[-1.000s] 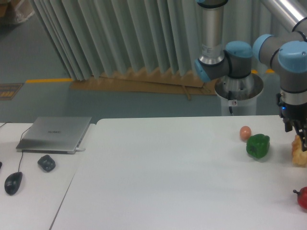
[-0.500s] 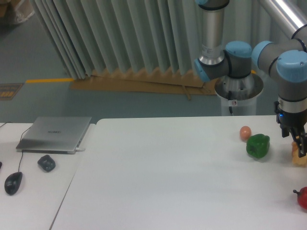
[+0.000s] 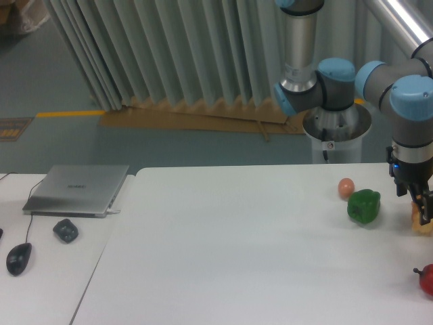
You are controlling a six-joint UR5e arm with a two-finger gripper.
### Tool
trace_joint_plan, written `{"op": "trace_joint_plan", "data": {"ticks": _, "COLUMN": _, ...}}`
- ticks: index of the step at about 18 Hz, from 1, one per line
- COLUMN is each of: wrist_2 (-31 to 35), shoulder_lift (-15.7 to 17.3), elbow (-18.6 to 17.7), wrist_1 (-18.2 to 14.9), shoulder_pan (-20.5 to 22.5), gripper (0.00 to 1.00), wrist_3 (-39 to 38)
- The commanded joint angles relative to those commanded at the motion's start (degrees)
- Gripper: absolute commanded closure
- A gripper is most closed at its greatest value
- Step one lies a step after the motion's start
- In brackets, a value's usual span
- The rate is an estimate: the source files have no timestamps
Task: Place the red peppers in a basket
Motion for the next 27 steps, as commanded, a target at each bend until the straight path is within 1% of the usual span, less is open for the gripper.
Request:
{"op": "trace_joint_plan", "data": {"ticks": 3, "wrist_2": 0.0, "shoulder_lift": -0.09, "elbow": -0.09, "wrist_1": 0.0, "shoulder_pan": 0.09, "gripper": 0.0, "wrist_3": -0.09}}
{"op": "trace_joint_plan", "data": {"ticks": 8, "wrist_2": 0.09, "shoulder_lift": -1.32, "elbow": 0.53, "wrist_1": 0.18, "shoulder_pan": 0.09, "gripper": 0.0, "wrist_3": 0.7}}
{"op": "trace_joint_plan", "data": {"ticks": 9, "wrist_2": 0.17, "shoulder_lift": -1.58, "elbow": 1.22, "wrist_1": 0.18, "shoulder_pan": 0.0, "gripper": 0.0, "wrist_3": 0.62}}
{"op": "trace_joint_plan", "data": {"ticks": 10, "wrist_2": 0.18, "shoulder_lift": -2.63, "elbow": 2.01, "wrist_1": 0.35, "shoulder_pan": -0.17, "gripper": 0.0, "wrist_3": 0.44}}
{"op": "trace_joint_plan", "data": {"ticks": 11, "wrist_2": 0.26, "shoulder_lift": -3.86, "elbow": 3.15, "wrist_1": 1.22, "shoulder_pan": -0.44, "gripper": 0.0, "wrist_3": 0.61}}
{"op": "trace_joint_plan", "data": {"ticks": 13, "wrist_2": 0.26, "shoulder_lift": -5.18, "elbow": 4.22, "wrist_1": 2.98, "shoulder_pan": -0.7, "gripper": 0.0, "wrist_3": 0.7}}
{"op": "trace_joint_plan", "data": {"ticks": 14, "wrist_2": 0.26, "shoulder_lift": -6.49, "elbow": 4.92, "wrist_1": 4.12, "shoulder_pan": -0.79, "gripper": 0.0, "wrist_3": 0.7}}
{"op": "trace_joint_plan", "data": {"ticks": 17, "wrist_2": 0.35, "shoulder_lift": -8.96, "elbow": 5.62, "wrist_1": 7.37, "shoulder_pan": -0.88, "gripper": 0.0, "wrist_3": 0.7}}
{"op": "trace_joint_plan", "data": {"ticks": 18, "wrist_2": 0.44, "shoulder_lift": -9.31, "elbow": 5.8, "wrist_1": 7.99, "shoulder_pan": -0.79, "gripper": 0.0, "wrist_3": 0.7}}
{"op": "trace_joint_plan", "data": {"ticks": 21, "wrist_2": 2.81, "shoulder_lift": -11.16, "elbow": 6.68, "wrist_1": 9.23, "shoulder_pan": -0.79, "gripper": 0.0, "wrist_3": 0.7}}
{"op": "trace_joint_plan", "data": {"ticks": 23, "wrist_2": 2.9, "shoulder_lift": -12.3, "elbow": 7.29, "wrist_1": 9.32, "shoulder_pan": -0.7, "gripper": 0.0, "wrist_3": 0.7}}
{"op": "trace_joint_plan", "data": {"ticks": 27, "wrist_2": 2.99, "shoulder_lift": -14.15, "elbow": 7.47, "wrist_1": 10.9, "shoulder_pan": -0.7, "gripper": 0.0, "wrist_3": 0.35}}
